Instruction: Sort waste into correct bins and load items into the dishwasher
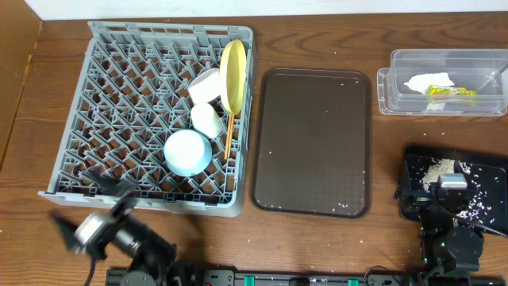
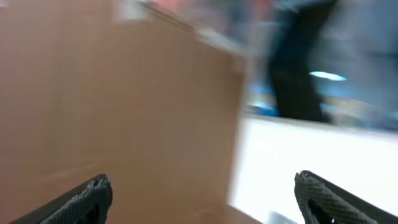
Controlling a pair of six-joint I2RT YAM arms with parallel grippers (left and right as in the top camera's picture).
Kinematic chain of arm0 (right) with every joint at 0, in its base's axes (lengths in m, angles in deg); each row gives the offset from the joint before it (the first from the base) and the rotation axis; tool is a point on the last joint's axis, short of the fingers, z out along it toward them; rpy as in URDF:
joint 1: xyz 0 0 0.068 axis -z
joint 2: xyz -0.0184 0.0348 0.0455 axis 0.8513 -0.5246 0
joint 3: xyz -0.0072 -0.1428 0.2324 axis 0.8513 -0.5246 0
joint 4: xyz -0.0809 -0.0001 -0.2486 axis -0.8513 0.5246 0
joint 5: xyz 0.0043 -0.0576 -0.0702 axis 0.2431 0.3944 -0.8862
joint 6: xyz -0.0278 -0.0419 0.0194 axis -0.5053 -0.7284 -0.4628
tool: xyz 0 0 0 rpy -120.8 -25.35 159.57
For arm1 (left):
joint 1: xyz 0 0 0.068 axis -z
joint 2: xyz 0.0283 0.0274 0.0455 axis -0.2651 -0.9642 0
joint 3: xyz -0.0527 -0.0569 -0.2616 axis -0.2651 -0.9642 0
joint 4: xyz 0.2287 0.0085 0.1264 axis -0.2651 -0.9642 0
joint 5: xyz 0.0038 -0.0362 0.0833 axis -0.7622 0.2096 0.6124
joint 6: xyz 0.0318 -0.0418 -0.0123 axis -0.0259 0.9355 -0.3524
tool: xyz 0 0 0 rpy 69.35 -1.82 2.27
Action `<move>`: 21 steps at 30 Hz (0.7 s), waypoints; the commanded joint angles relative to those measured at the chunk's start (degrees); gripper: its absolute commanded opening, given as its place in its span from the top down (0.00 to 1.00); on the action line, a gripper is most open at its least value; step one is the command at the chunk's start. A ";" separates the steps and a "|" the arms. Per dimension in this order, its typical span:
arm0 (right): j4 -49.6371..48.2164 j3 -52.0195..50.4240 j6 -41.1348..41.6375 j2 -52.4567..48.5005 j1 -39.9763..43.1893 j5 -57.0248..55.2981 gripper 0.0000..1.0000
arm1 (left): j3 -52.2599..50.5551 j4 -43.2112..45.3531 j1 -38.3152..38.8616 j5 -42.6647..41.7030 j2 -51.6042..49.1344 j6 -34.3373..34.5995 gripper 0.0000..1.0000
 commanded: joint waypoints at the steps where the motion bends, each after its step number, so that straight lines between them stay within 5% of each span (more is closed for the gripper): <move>1: 0.26 -0.07 0.74 0.37 0.44 0.04 0.01 | -0.74 -4.31 0.15 -24.72 0.42 5.40 0.05; 7: 0.24 -0.07 0.74 0.37 0.44 0.02 0.01 | -5.79 -9.94 0.72 -27.41 0.44 14.47 0.05; 21: 0.24 -0.07 0.74 0.37 0.44 0.04 0.01 | -5.77 -35.82 1.01 -41.35 0.44 14.47 0.05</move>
